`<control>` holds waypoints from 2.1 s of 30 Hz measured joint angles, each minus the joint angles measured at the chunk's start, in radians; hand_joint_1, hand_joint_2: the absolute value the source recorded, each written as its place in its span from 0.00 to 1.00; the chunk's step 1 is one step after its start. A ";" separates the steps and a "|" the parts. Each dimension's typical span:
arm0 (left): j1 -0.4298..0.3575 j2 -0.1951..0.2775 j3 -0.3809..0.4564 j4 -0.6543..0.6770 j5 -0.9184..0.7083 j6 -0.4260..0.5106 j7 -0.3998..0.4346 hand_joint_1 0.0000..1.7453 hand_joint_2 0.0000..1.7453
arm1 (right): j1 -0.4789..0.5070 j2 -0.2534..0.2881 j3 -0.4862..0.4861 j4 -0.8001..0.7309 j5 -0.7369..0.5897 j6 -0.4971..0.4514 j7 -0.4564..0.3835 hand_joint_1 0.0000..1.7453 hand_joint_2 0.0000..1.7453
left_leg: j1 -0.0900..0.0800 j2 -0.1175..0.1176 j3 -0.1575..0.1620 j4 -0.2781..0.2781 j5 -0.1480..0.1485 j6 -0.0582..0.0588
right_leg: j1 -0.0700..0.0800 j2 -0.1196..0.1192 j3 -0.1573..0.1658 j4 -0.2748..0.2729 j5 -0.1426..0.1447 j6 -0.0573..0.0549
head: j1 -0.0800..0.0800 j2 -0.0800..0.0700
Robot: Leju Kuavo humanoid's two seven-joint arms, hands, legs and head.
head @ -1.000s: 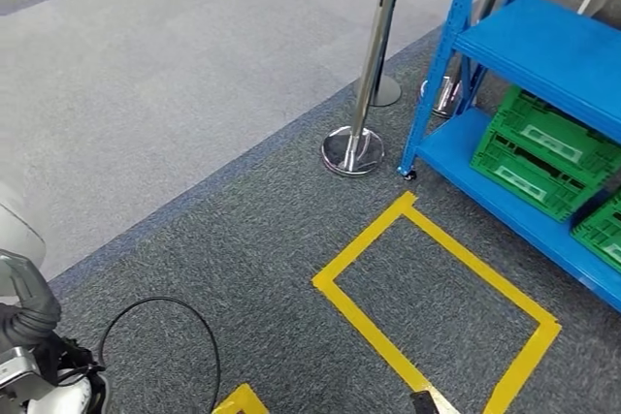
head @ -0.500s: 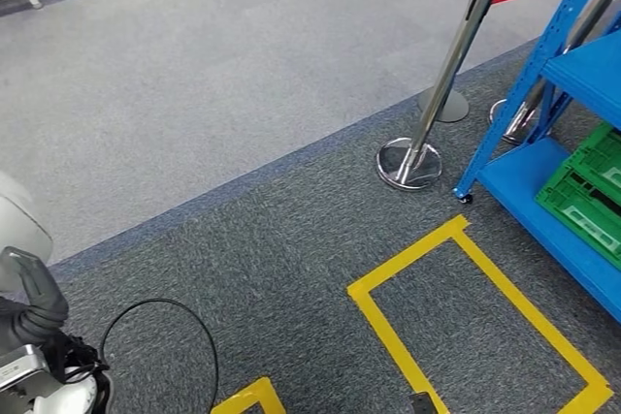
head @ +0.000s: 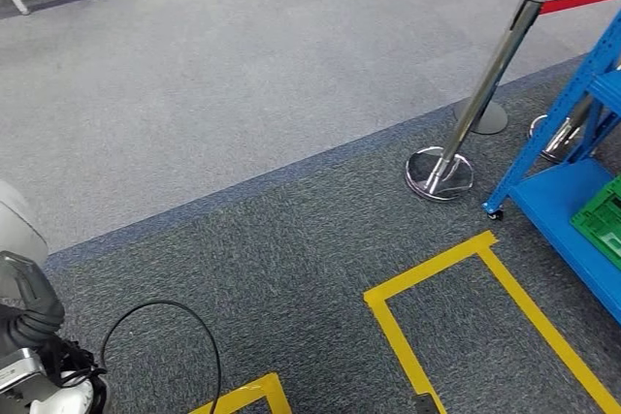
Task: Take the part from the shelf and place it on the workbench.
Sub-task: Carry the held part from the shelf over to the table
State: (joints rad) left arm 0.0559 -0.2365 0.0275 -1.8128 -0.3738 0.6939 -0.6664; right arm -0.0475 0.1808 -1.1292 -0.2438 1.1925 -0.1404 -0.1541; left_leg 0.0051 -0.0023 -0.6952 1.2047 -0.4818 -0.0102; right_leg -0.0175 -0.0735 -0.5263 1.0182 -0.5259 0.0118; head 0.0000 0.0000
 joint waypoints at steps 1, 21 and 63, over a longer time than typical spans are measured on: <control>0.000 0.000 0.000 0.000 0.000 0.000 0.000 1.00 1.00 | 0.000 0.000 0.000 0.000 0.000 0.000 0.000 0.00 0.00 | 0.000 0.000 0.000 0.000 0.000 0.000 | 0.000 0.000 0.000 0.000 0.000 0.000 | 0.000 0.000; -0.008 -0.010 0.011 0.006 -0.003 0.000 -0.001 1.00 1.00 | -0.002 -0.003 0.000 0.000 0.006 0.011 -0.002 0.00 0.00 | -0.012 -0.074 0.069 -0.133 0.010 0.035 | -0.003 0.109 -0.049 0.045 0.005 0.016 | 0.012 0.000; -0.007 -0.016 0.025 0.013 -0.001 0.000 -0.003 1.00 1.00 | -0.003 -0.007 0.000 0.001 0.012 0.018 -0.001 0.00 0.00 | -0.011 0.060 0.093 -0.173 0.022 0.023 | 0.013 -0.043 0.006 -0.018 0.004 0.022 | 0.011 0.000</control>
State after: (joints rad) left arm 0.0487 -0.2523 0.0525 -1.7999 -0.3752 0.6935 -0.6695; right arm -0.0507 0.1740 -1.1292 -0.2426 1.2049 -0.1227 -0.1555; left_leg -0.0063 0.0572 -0.6027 1.0319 -0.4601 0.0127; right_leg -0.0041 -0.1164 -0.5199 1.0004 -0.5215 0.0336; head 0.0112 0.0000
